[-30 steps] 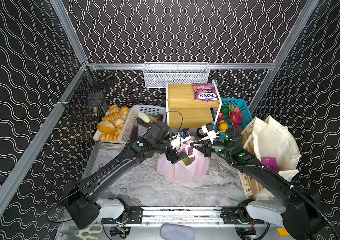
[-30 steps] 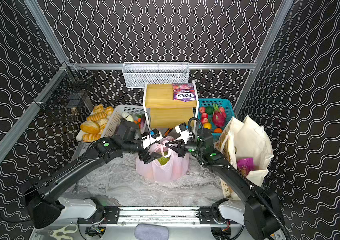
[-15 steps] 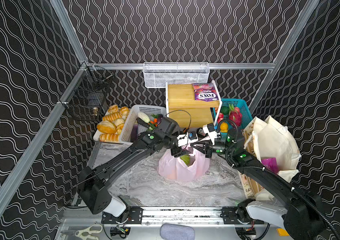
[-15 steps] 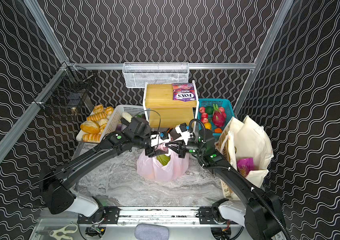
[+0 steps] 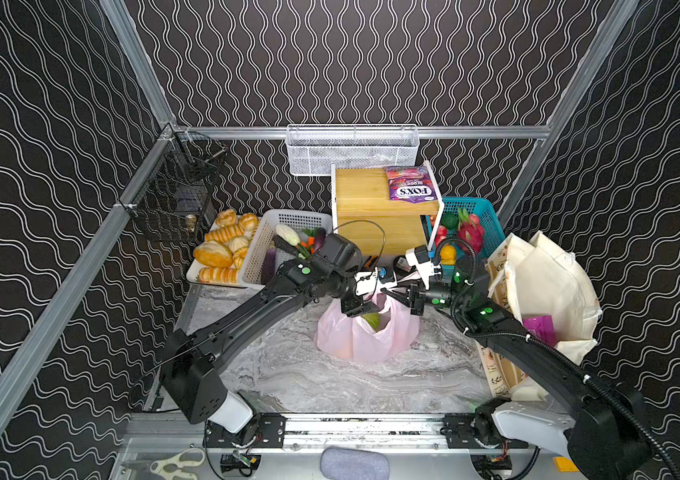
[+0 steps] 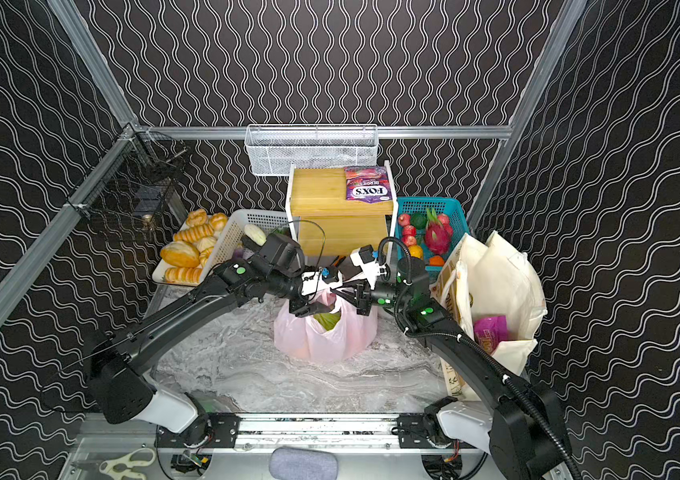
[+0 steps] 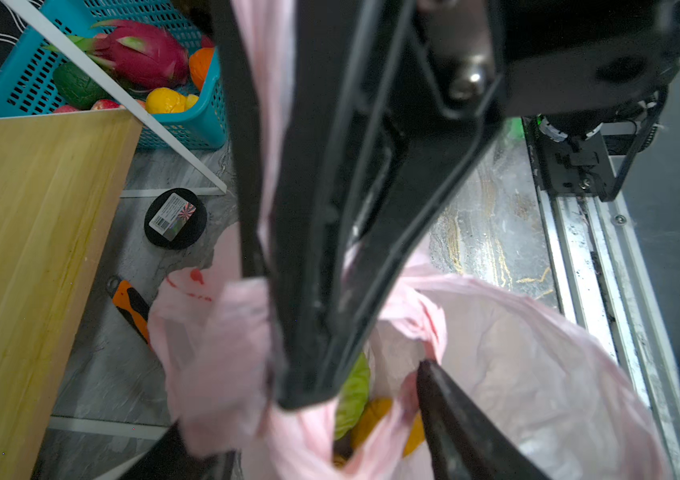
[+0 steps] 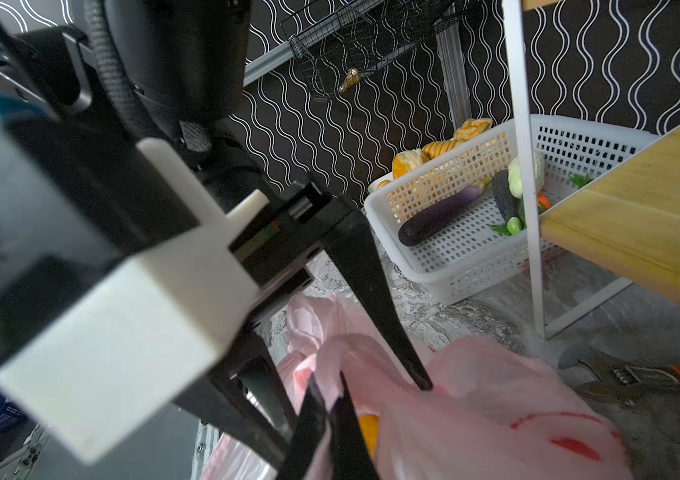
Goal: Place the mixed food into the grocery bags and tie them
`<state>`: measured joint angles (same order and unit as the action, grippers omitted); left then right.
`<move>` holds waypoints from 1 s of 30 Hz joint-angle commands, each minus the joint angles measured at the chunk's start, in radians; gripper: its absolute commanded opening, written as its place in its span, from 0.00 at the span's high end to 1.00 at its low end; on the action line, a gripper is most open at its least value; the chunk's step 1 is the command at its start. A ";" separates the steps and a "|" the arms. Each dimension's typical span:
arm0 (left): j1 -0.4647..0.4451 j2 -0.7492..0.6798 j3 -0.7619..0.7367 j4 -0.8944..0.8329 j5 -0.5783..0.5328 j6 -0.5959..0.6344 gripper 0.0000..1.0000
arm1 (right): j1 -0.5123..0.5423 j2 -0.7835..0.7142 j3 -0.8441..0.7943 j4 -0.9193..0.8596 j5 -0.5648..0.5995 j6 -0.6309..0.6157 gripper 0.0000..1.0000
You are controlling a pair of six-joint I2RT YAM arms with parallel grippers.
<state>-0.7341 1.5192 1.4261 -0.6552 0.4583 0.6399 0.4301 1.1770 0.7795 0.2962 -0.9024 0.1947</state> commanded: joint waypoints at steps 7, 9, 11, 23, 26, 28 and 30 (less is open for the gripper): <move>0.001 0.043 0.030 -0.100 0.045 0.056 0.34 | 0.001 -0.010 0.008 0.013 -0.006 0.001 0.98; 0.000 0.054 0.042 -0.097 0.034 0.047 0.40 | 0.001 -0.011 0.011 0.007 -0.006 0.003 0.98; 0.001 0.058 0.044 -0.077 0.026 0.038 0.50 | 0.000 -0.013 0.011 0.008 -0.008 0.005 0.98; 0.001 0.028 -0.001 0.024 0.022 -0.026 0.81 | 0.001 -0.010 0.007 0.012 -0.011 0.013 0.97; 0.000 0.026 -0.010 0.037 0.006 -0.043 0.88 | 0.001 -0.007 0.015 0.000 -0.013 0.009 0.97; 0.000 0.020 -0.018 0.059 -0.015 -0.061 0.93 | 0.001 -0.008 0.017 -0.002 -0.013 0.008 0.97; 0.000 0.013 -0.027 0.089 -0.039 -0.087 1.00 | 0.001 -0.010 0.009 0.001 -0.012 0.008 0.96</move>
<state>-0.7341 1.5433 1.4071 -0.6209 0.4477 0.6014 0.4305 1.1694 0.7837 0.2886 -0.9031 0.2016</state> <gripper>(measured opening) 0.048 0.049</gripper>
